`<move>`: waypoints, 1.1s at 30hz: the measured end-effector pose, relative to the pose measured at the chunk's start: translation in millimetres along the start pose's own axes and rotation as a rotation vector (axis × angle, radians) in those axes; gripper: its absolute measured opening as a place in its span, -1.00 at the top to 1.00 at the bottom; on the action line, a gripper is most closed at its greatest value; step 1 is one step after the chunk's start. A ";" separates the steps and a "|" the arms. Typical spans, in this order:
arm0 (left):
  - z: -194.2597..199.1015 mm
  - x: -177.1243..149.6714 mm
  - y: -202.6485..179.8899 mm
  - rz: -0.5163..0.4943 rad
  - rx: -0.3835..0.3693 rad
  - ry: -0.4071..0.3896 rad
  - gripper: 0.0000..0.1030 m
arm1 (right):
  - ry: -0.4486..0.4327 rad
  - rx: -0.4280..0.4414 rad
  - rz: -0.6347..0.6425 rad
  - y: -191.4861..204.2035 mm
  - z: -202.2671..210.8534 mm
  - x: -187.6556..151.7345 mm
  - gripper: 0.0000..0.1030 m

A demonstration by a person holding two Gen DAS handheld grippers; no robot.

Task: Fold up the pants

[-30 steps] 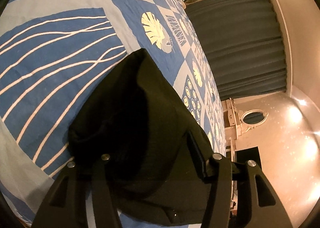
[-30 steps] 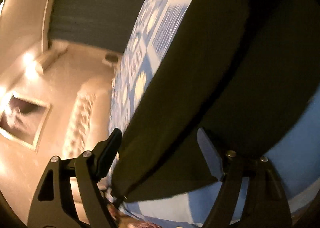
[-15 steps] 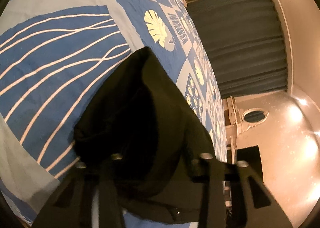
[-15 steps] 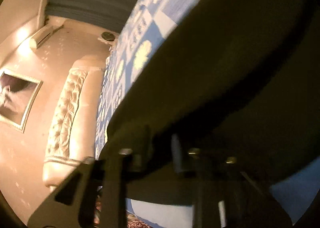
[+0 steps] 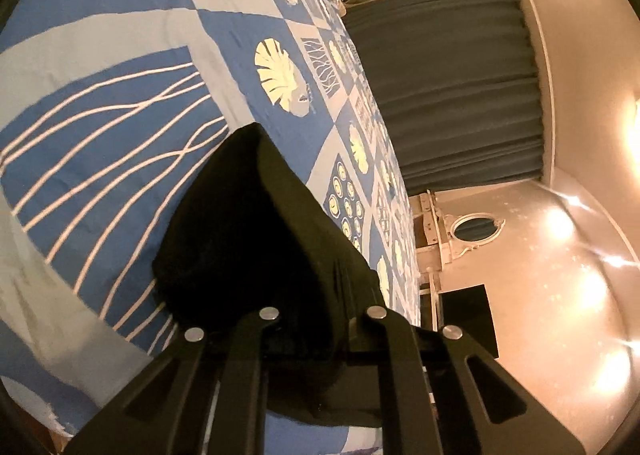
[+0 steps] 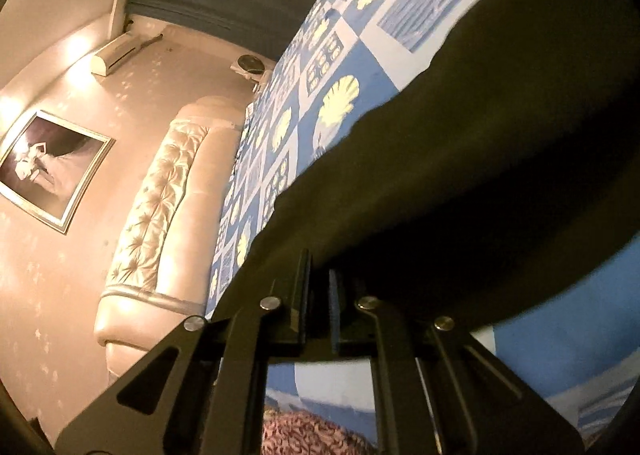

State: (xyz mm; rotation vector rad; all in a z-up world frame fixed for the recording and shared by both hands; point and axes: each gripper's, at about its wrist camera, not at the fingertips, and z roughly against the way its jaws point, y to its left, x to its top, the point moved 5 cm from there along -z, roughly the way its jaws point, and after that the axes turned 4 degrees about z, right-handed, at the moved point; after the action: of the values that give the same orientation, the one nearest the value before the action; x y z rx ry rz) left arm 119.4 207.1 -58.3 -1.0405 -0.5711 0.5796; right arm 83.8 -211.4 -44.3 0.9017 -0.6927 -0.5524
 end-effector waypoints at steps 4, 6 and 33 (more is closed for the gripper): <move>3.7 1.7 14.5 0.007 0.028 -0.001 0.78 | 0.030 -0.029 -0.009 -12.3 3.7 -14.5 0.86; 2.4 2.1 25.6 0.034 0.037 -0.003 0.78 | 0.056 -0.051 -0.034 -27.2 2.4 -24.1 0.93; -41.5 -105.4 -69.0 -0.103 -0.033 0.146 0.43 | 0.087 0.116 -0.180 -26.6 -33.9 -35.1 0.13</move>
State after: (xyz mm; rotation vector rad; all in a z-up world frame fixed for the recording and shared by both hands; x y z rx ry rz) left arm 83.9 82.7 -28.7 -1.0684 -0.5032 0.4015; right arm 82.0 -183.5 -92.3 1.0977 -0.5723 -0.6332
